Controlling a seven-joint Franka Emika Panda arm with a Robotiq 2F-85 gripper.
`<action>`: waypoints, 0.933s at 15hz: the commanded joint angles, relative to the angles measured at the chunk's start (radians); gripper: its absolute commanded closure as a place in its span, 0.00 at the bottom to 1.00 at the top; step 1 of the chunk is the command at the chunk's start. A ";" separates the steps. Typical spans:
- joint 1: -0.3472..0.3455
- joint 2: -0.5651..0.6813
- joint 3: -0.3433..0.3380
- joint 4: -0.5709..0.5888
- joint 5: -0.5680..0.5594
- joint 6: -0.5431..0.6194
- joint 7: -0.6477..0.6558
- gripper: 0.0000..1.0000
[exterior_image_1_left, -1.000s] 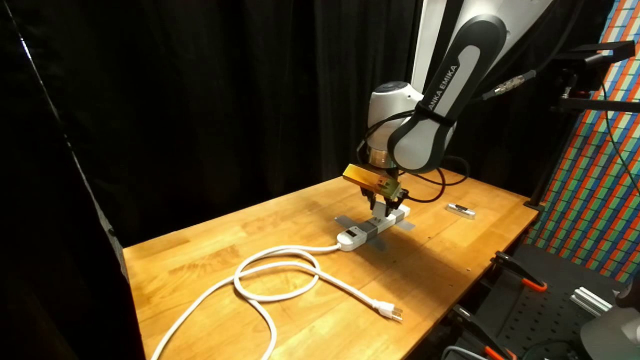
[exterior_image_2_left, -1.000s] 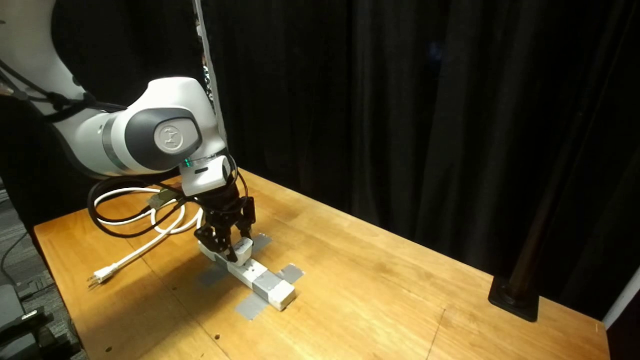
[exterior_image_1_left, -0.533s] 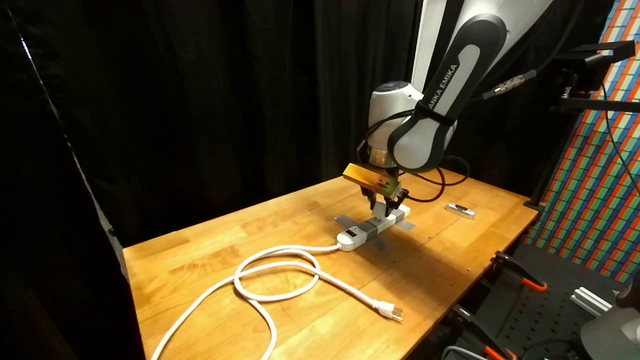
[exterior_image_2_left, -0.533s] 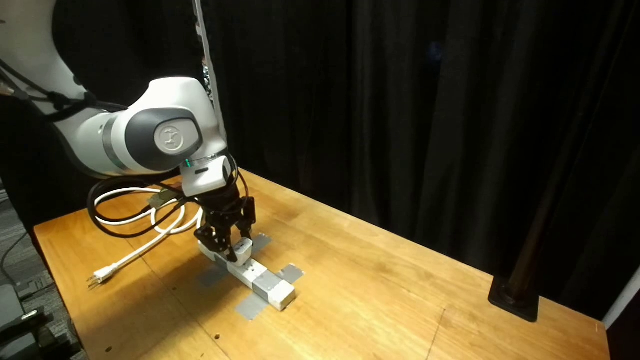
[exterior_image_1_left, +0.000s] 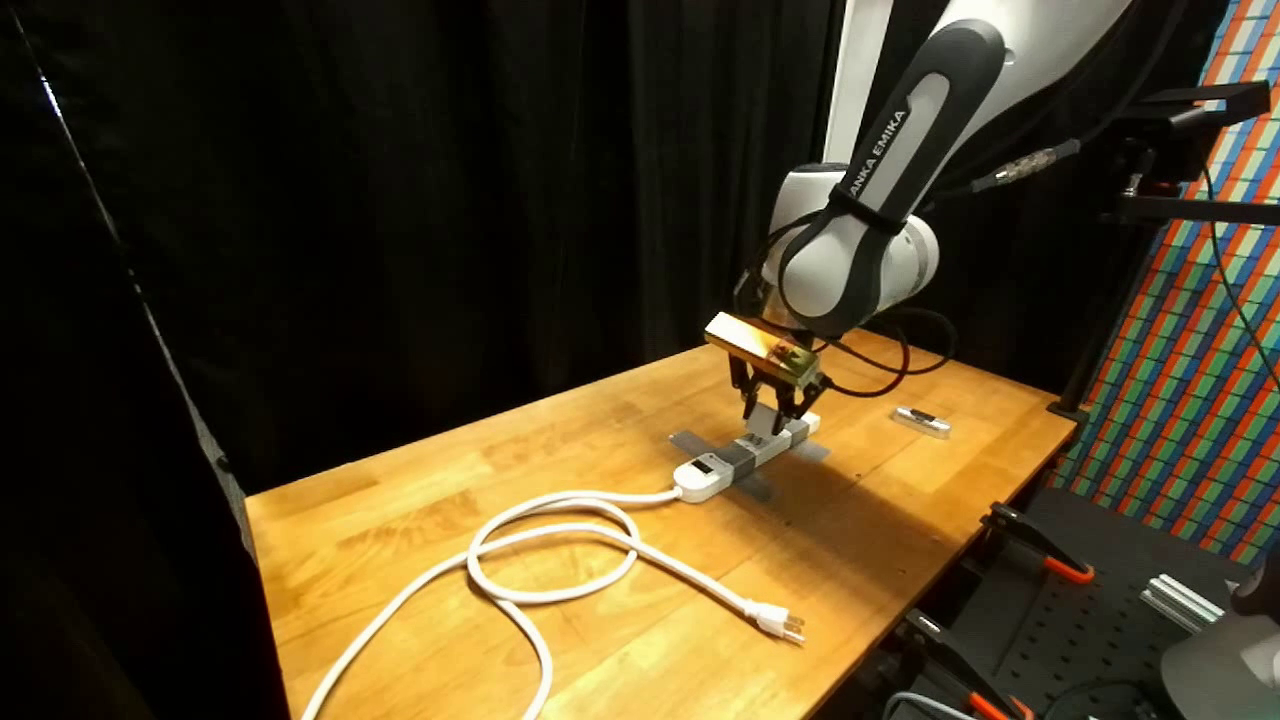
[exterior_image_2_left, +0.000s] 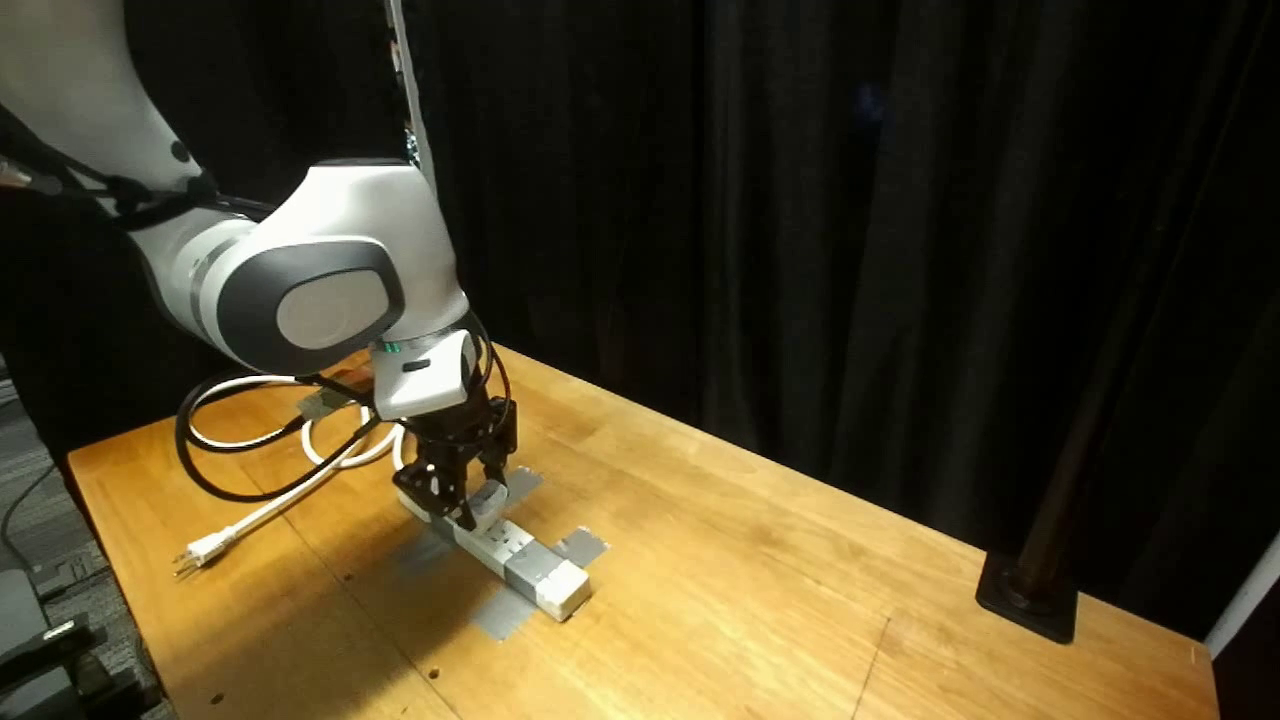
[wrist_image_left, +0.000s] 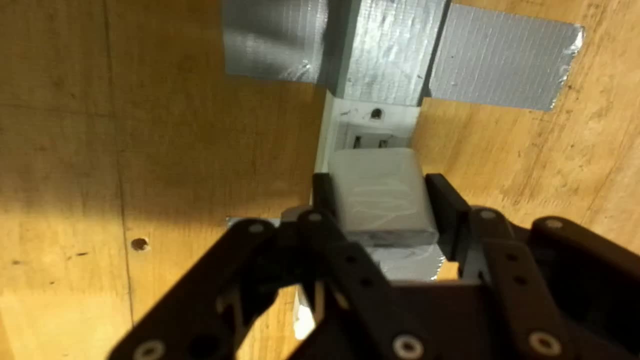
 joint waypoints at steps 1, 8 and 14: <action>-0.056 0.047 0.122 -0.094 0.160 0.022 -0.137 0.77; 0.068 0.050 -0.013 -0.119 0.162 0.064 -0.133 0.77; 0.173 0.006 -0.140 -0.057 0.141 0.118 -0.094 0.77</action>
